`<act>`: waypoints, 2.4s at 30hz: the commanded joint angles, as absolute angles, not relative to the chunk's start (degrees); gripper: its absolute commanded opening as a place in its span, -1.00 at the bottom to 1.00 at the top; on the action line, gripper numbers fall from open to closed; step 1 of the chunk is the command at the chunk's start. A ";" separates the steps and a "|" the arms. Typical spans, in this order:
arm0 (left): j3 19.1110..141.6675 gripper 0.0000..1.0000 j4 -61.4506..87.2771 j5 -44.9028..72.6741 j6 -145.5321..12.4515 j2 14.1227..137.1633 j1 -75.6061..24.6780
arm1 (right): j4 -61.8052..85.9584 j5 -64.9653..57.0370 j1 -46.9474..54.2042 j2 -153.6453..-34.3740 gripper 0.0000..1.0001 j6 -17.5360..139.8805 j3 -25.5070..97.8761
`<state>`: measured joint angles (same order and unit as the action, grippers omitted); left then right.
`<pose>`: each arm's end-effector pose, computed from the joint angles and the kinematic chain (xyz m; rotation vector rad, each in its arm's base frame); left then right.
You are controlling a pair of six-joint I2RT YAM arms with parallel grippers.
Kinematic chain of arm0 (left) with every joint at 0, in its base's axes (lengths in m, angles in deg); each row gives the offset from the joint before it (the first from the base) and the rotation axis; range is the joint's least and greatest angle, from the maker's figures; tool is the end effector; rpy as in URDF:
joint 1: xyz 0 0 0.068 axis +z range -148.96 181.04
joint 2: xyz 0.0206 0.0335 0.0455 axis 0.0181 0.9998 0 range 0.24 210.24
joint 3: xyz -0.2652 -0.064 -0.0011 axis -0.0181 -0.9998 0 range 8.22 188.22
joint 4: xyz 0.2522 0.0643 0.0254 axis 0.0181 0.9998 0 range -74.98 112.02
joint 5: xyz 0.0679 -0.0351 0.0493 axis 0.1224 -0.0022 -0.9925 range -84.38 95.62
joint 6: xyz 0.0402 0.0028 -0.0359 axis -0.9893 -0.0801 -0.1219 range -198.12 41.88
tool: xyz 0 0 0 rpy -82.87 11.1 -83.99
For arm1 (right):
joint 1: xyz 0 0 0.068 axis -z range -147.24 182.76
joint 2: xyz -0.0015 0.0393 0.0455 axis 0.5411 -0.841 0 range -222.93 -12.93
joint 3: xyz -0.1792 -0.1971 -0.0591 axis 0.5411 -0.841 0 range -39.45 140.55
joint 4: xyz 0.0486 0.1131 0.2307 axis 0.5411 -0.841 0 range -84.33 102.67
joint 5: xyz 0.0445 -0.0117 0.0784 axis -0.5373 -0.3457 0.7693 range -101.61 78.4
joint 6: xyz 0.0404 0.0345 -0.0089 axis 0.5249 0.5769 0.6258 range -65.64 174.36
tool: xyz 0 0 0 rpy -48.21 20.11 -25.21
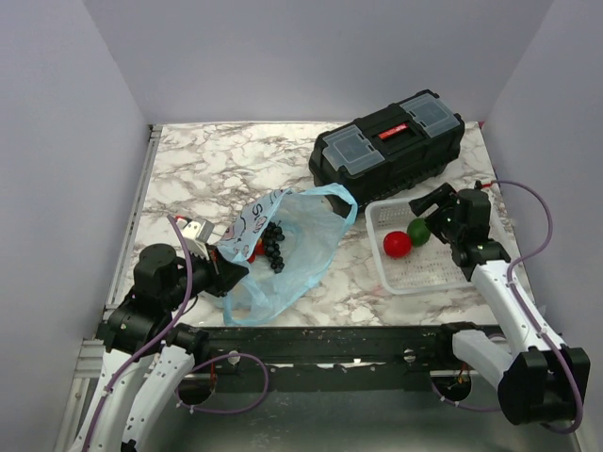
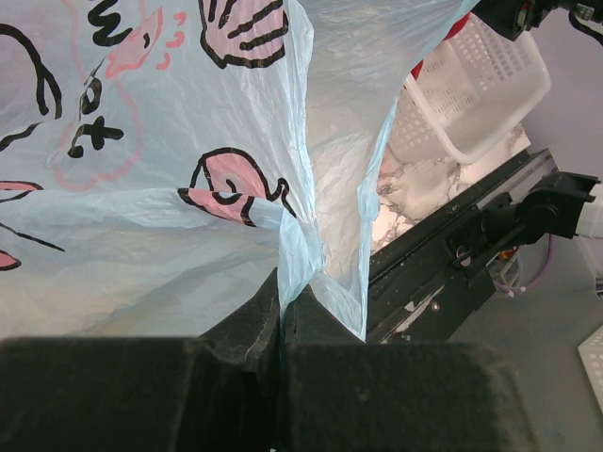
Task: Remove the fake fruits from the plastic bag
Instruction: Take out the fake fruit from the plastic bag.
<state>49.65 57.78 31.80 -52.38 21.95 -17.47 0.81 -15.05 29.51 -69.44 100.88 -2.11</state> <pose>0.0735 -0.0411 0.3088 0.1833 2.0459 -0.9428 0.2190 0.0103 0.2534 0.8245 1.9797 0.4517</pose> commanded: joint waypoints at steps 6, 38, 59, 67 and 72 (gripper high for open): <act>49.35 -1.00 57.73 31.68 -52.49 21.64 -17.69 | 11.99 6.14 28.47 -71.81 0.69 96.70 1.21; 49.36 -1.00 58.08 30.66 -52.28 21.56 -17.69 | 17.46 -33.04 -31.22 -90.66 0.83 69.54 24.34; 49.27 -1.00 57.93 30.61 -52.37 20.97 -17.73 | 36.75 -38.89 -31.27 -113.76 0.70 75.01 17.27; 49.37 -1.00 57.78 30.87 -52.46 21.07 -17.69 | 48.37 -39.22 -31.24 -120.13 0.84 72.66 15.77; 49.36 -1.00 57.90 31.03 -52.54 21.05 -17.69 | 51.95 -42.00 -31.24 -124.11 0.95 72.76 16.30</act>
<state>49.65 57.82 31.71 -52.36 21.60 -17.47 45.77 -38.13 -31.30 -120.61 73.65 15.47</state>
